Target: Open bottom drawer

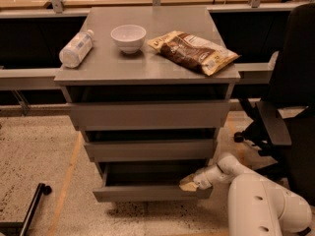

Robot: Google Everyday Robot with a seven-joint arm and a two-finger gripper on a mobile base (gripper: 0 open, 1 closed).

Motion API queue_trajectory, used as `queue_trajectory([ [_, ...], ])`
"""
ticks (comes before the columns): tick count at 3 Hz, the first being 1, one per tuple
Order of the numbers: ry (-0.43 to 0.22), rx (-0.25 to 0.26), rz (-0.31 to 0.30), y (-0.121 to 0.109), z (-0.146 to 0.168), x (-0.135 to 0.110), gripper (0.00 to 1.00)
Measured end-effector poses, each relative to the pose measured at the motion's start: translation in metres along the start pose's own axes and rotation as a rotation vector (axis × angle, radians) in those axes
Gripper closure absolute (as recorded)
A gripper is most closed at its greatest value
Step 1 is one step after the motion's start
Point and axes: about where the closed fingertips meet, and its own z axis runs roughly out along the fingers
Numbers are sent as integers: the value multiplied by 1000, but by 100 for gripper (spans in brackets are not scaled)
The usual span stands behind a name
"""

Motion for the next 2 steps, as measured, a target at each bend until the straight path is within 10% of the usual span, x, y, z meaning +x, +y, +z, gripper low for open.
queue_trajectory([
  [2,72,-72,46,26,31,19,61],
])
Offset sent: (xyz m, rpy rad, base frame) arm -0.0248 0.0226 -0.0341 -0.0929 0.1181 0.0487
